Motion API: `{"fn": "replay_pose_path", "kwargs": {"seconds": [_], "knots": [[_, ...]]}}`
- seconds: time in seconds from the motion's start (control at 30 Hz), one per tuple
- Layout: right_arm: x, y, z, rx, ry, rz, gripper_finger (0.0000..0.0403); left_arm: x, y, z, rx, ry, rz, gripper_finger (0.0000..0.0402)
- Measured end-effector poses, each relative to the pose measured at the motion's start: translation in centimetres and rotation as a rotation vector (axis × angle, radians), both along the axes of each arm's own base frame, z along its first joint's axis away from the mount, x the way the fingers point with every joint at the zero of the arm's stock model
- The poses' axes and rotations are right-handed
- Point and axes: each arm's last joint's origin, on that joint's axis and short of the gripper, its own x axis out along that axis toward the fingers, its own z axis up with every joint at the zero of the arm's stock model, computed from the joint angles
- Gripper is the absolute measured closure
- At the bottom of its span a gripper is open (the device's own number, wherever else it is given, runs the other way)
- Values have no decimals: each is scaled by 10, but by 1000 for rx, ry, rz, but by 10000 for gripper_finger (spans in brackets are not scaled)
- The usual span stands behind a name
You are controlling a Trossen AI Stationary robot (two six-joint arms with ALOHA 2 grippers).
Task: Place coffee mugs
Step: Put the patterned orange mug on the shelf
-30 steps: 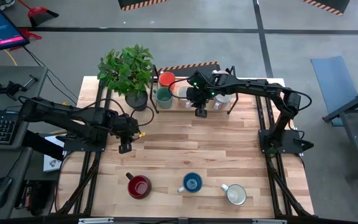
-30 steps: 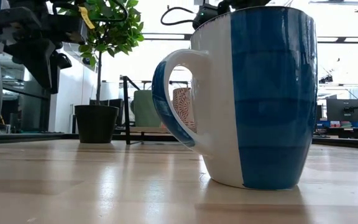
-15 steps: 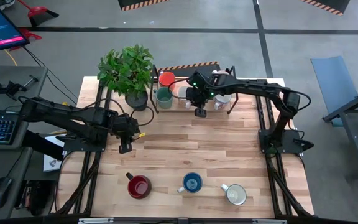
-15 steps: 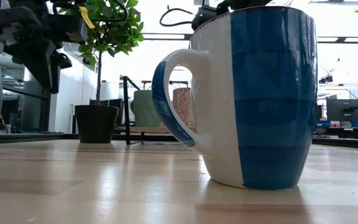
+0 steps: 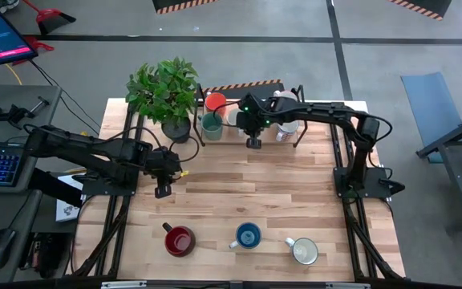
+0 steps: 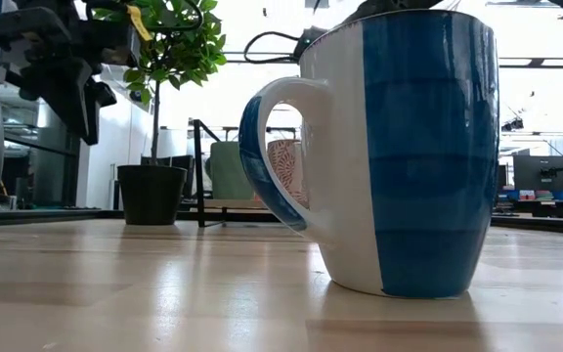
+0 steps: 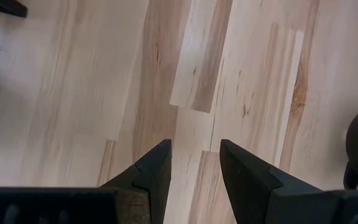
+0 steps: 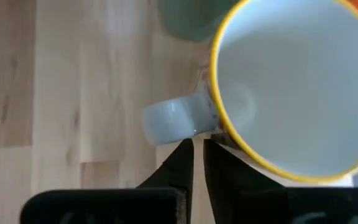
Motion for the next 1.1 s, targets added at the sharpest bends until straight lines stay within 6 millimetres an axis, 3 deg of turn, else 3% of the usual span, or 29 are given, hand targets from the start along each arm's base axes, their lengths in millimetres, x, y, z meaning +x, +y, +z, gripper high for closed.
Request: {"fn": "replay_pose_path", "kwargs": {"seconds": [0.4,0.67,0.87,1.1], "knots": [[-4,-17,2,-26,-29,-99,379,1,0,1,-1,-17,0,275],[-12,-6,-4,119,59,-68,379,1,0,1,-1,-16,-1,275],[-4,8,-2,275,-22,60,379,1,0,1,-1,-16,-1,275],[11,14,5,221,-160,118,379,1,0,1,-1,-16,-1,275]]}}
